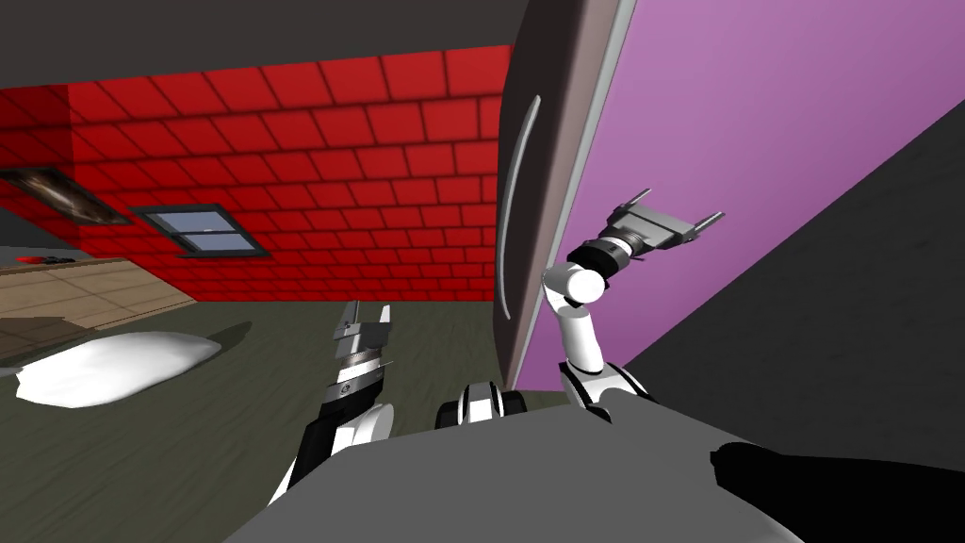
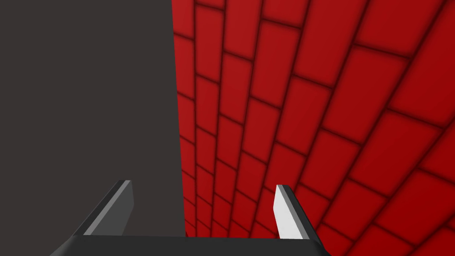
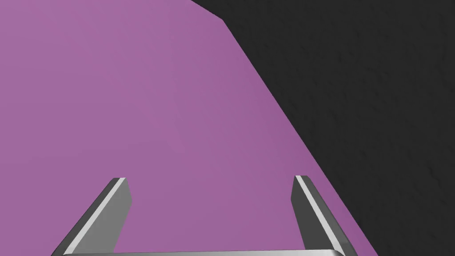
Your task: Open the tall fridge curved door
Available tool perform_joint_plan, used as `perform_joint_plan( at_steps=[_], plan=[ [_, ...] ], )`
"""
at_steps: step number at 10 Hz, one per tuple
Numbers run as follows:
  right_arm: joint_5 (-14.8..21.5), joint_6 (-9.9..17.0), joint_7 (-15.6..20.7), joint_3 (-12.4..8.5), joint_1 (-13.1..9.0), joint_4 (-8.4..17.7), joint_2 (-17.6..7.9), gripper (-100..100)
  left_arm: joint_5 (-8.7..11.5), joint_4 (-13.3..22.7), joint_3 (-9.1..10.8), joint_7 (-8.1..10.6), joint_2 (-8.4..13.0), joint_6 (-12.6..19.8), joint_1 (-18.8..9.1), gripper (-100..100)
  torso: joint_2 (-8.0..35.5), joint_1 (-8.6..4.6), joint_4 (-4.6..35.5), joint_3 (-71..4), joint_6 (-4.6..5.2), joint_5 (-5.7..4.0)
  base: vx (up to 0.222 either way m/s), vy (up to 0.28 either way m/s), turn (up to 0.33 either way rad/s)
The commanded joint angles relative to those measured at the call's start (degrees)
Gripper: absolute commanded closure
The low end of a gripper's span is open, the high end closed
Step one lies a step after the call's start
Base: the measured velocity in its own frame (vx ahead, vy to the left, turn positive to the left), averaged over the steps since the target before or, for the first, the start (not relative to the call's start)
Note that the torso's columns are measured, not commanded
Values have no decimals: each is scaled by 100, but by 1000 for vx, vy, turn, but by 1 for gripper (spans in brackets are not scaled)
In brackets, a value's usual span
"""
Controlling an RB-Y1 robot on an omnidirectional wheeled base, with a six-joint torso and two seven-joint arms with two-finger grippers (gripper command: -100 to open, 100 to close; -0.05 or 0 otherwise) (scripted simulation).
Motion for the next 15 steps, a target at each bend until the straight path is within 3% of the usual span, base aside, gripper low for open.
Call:
perform_joint_plan(
  at_steps=[1, 2, 3, 5, 6, 8, 9, 11, 12, 13, 14, 15],
  plan=[
    [-435, -152, 139, -51, -328, 7, 36, -100, 0, 0, 0, 0, 0, 0, -1, 0, -6, 3, -1, -9, -11, 6, -32, -4, 89],
    [-524, -152, 139, -51, -328, 7, 36, -100, 0, 0, 0, 0, 0, 0, -1, 0, -17, 3, -5, -18, -10, 7, -16, -4, 9],
    [-738, -297, 270, -98, -577, 25, 77, -100, 0, 0, 0, 0, 0, 0, 0, 0, -25, 4, -8, -21, -8, 7, -24, 1, 134],
    [-967, -297, 270, -98, -644, 25, 77, -100, 0, 0, 0, 0, 0, 0, 0, 0, -51, 13, -14, -49, -24, 21, -24, -4, 34],
    [-1174, -438, 398, -144, -900, 47, 123, -100, 0, 0, 0, 0, 0, 0, 0, 0, -57, 12, -16, -53, -23, 20, -27, 1, 132],
    [-1399, -438, 398, -144, -954, 47, 123, -100, 0, 0, 0, 0, 0, 0, 0, 0, -78, 28, -22, -75, -42, 36, -21, -3, 31],
    [-1612, -579, 522, -189, -1211, 72, 171, -100, 0, 0, 0, 0, 0, 0, 0, 0, -87, 26, -24, -82, -39, 35, -22, -3, 105],
    [-1819, -579, 522, -189, -1255, 72, 171, -100, 0, 0, 0, 0, 0, 0, 0, 0, -102, 46, -35, -92, -58, 44, -17, -12, 46],
    [-2012, -720, 641, -232, -1541, 99, 222, -100, 0, 0, 0, 0, 0, 0, 0, 0, -108, 44, -35, -98, -54, 44, -21, 3, 103],
    [-2201, -720, 641, -232, -1547, 99, 222, -100, 0, 0, 0, 0, 0, 0, 0, 0, -112, 41, -39, -103, -61, 42, -20, -7, 63],
    [-2357, -864, 756, -274, -1806, 129, 275, -100, 0, 0, 0, 0, 0, 0, 0, 0, -120, 49, -50, -103, -69, 41, -28, -12, 97],
    [-2522, -864, 756, -274, -1827, 129, 275, -100, 0, 0, 0, 0, 0, 0, 0, 0, -127, 60, -54, -108, -77, 45, -24, -15, 69]
  ],
)
